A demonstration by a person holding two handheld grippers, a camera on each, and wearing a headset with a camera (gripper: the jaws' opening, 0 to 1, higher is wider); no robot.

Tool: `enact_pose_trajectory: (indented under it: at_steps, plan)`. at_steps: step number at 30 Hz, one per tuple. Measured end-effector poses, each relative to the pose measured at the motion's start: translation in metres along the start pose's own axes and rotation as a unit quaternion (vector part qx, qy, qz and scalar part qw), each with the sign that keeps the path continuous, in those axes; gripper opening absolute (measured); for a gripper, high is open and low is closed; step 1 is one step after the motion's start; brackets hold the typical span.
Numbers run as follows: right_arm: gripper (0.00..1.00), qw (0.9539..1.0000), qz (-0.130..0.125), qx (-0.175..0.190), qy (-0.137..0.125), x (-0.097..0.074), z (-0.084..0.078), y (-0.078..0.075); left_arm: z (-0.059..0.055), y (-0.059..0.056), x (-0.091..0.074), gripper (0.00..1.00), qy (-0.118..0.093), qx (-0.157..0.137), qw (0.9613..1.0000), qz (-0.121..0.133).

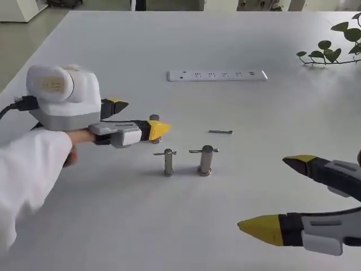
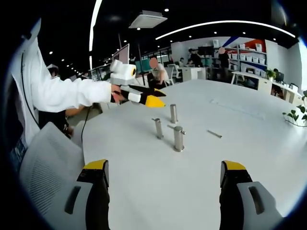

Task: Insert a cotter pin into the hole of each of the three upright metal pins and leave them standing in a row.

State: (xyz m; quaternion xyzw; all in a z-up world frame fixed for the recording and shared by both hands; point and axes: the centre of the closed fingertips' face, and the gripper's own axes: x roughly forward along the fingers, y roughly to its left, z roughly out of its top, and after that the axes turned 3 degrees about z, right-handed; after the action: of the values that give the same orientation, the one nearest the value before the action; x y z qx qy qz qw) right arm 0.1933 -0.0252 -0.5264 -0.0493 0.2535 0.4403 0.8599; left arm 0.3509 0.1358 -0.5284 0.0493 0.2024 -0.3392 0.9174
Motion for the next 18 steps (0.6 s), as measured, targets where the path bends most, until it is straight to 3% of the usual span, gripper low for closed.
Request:
enact_pose_trajectory:
  at_steps: [4,9,18]
  plan:
    - [0.95,1.0,-0.004,-0.001,-0.001,-0.004,0.0,-0.002,-0.004,0.002,0.013,0.59,0.006,-0.004,1.0,-0.001]
    - [0.94,1.0,-0.007,0.002,0.004,-0.006,-0.003,-0.004,-0.013,-0.005,0.024,0.39,0.03,0.005,0.9994,-0.012]
    - [0.91,1.0,-0.008,0.001,-0.002,-0.006,-0.001,-0.002,-0.024,-0.001,0.036,0.31,0.063,0.042,0.9971,-0.004]
